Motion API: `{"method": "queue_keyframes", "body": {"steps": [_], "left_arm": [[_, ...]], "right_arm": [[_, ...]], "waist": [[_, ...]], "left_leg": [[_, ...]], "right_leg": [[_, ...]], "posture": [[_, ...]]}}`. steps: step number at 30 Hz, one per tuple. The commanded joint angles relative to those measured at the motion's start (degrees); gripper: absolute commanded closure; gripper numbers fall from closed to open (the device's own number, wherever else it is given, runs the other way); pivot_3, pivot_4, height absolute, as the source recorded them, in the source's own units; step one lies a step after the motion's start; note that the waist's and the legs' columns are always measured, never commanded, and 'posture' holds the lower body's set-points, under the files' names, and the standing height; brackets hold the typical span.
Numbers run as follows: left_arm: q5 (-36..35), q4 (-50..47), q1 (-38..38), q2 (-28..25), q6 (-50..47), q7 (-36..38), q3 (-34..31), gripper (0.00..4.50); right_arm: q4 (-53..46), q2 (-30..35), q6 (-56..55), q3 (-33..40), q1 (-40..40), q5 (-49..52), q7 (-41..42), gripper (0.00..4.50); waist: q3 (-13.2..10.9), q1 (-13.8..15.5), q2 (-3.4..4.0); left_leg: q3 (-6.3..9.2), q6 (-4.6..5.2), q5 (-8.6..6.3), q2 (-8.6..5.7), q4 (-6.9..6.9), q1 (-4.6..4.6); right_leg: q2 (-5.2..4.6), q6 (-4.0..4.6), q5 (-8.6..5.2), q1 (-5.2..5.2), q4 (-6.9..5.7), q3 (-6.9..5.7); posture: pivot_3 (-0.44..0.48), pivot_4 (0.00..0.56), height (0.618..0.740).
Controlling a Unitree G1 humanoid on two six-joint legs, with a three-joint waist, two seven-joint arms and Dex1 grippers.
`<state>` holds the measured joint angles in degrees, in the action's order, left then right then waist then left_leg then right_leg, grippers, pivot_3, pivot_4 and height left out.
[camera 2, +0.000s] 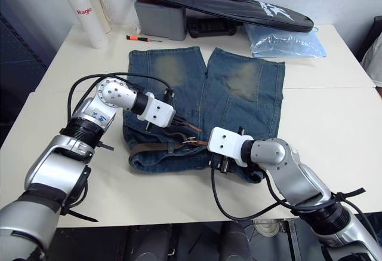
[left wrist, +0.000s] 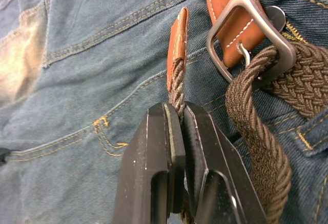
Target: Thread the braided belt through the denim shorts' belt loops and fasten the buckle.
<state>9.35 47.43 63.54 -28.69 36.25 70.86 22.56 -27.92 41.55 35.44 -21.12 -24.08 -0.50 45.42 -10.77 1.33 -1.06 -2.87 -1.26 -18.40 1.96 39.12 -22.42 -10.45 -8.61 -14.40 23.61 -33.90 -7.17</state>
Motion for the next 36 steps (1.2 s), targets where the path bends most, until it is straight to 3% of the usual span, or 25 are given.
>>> {"method": "queue_keyframes", "body": {"steps": [1, 23, 27, 36], "left_arm": [[0.58, 0.79, 1.73, -1.44, 2.91, 2.54, 0.26, 4.5], [3.38, 1.34, 1.87, 0.14, 3.1, 3.01, 1.64, 4.5], [2.15, 0.56, 1.44, 0.61, -0.72, 3.69, 0.66, 4.5], [-7.37, -14.67, -4.44, 1.61, -23.34, 11.53, -2.71, 4.5]], "right_arm": [[-0.97, 0.1, 0.83, 2.05, 0.19, -0.82, -0.97, 4.41], [-3.03, -4.15, 4.89, 4.8, -1.98, 2.58, -1.67, 4.41], [-3.65, -6.09, 7.09, 6.62, -2.2, 4.6, -2.0, 4.41], [-3.97, -6.78, 8.74, 6.56, -2.62, 5.29, -2.44, 4.41]], "waist": [[0.0, -0.01, 0.0], [0.0, -0.03, 0.0], [0.0, -0.08, 0.0], [0.0, -0.27, 0.0]], "left_leg": [[0.0, 0.0, 0.0, 0.0, 0.0, 0.0], [0.0, 0.0, 0.0, 0.0, 0.0, 0.0], [0.0, 0.0, 0.0, 0.0, 0.0, 0.0], [0.0, 0.01, -0.01, 0.01, -0.01, -0.01]], "right_leg": [[0.0, 0.0, 0.0, 0.0, 0.0, 0.0], [0.0, 0.0, 0.0, 0.0, -0.01, 0.0], [0.01, 0.0, 0.0, 0.01, -0.01, 0.0], [0.01, 0.0, 0.0, 0.02, -0.03, 0.03]], "posture": [[0.0, 0.15, 0.74], [0.0, 0.15, 0.74], [0.0, 0.15, 0.74], [0.0, 0.15, 0.74]]}}
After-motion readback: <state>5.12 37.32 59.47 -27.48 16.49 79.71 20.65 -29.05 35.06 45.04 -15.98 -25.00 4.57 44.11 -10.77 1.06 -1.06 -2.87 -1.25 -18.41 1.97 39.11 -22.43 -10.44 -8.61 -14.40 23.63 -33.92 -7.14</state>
